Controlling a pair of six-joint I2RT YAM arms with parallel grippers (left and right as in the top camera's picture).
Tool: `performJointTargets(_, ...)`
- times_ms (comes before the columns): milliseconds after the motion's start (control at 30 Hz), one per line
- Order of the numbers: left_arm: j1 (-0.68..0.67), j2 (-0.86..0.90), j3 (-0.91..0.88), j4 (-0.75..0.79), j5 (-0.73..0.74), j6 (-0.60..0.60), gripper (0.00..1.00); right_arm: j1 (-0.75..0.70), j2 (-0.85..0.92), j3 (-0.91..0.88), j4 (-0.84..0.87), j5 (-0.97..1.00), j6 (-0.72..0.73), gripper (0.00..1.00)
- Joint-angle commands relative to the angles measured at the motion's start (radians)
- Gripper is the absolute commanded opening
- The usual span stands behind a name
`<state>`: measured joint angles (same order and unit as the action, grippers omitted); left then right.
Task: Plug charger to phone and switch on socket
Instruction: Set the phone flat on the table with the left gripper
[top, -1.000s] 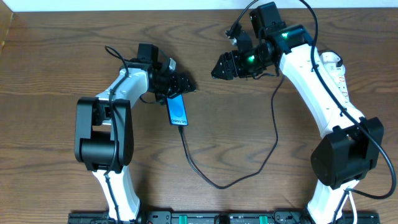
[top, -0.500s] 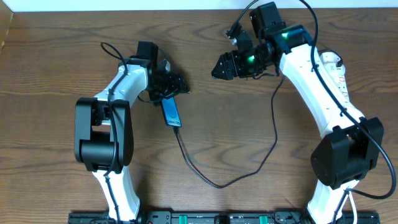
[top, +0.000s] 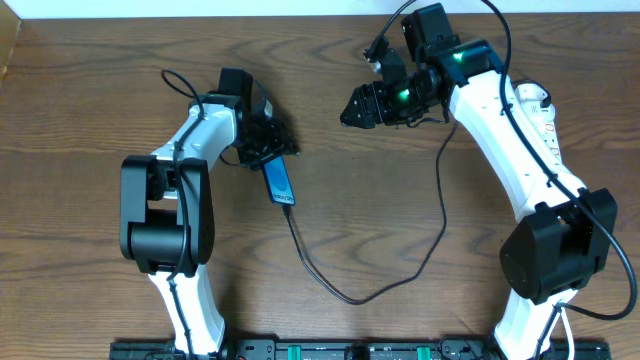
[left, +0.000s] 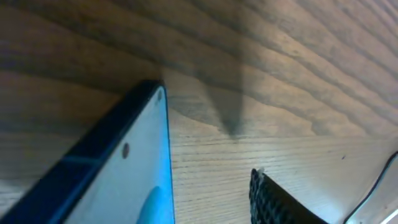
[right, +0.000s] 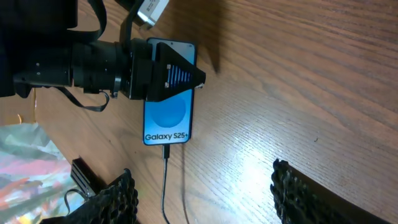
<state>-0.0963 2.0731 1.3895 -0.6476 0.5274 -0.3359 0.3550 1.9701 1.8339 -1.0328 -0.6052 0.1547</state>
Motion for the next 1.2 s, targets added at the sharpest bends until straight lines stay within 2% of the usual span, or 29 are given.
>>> performJointTargets(0,0.000,0.027,-0.014,-0.006,0.039,0.010,0.52,0.013,0.000,0.015,-0.005,0.002,-0.018,0.68)
performJointTargets(133,0.000,0.027,-0.014,-0.005,0.042,0.010,0.53,0.013,0.000,0.015,-0.006,0.002,-0.022,0.68)
performJointTargets(167,0.000,0.027,-0.014,-0.003,0.042,0.010,0.61,0.013,0.000,0.015,-0.007,0.002,-0.022,0.68)
performJointTargets(233,0.000,0.027,-0.014,0.002,0.040,0.010,0.83,0.013,0.000,0.015,-0.007,0.002,-0.022,0.68)
performJointTargets(300,0.000,0.027,-0.014,0.010,-0.002,0.010,0.90,0.013,0.000,0.015,-0.007,0.002,-0.022,0.68)
performJointTargets(400,0.000,0.027,-0.014,0.008,-0.075,0.010,0.90,0.013,0.000,0.015,-0.008,0.002,-0.022,0.68)
performJointTargets(500,0.000,0.027,-0.014,0.008,-0.087,0.010,0.88,0.013,0.000,0.015,-0.008,0.002,-0.022,0.68)
performJointTargets(533,0.000,0.027,-0.014,0.008,-0.088,0.010,0.83,0.013,0.000,0.015,-0.008,0.002,-0.022,0.68)
performJointTargets(567,0.000,0.027,-0.014,0.008,-0.088,0.010,0.71,0.013,0.000,0.015,-0.008,0.002,-0.022,0.68)
performJointTargets(633,0.000,0.027,-0.014,0.008,-0.094,0.010,0.67,0.013,0.000,0.015,-0.008,0.002,-0.022,0.68)
performJointTargets(667,0.000,0.027,-0.014,0.008,-0.095,0.010,0.68,0.013,0.000,0.015,-0.008,0.002,-0.022,0.68)
performJointTargets(767,0.000,0.027,-0.013,0.008,-0.095,0.010,0.85,0.013,0.000,0.015,-0.008,0.002,-0.022,0.68)
performJointTargets(867,0.000,0.025,-0.013,0.005,-0.076,0.010,0.92,0.013,0.000,0.015,-0.008,0.002,-0.022,0.68)
performJointTargets(1167,0.000,0.025,-0.013,0.009,0.222,0.157,0.93,0.013,0.000,0.015,-0.008,0.010,-0.022,0.69)
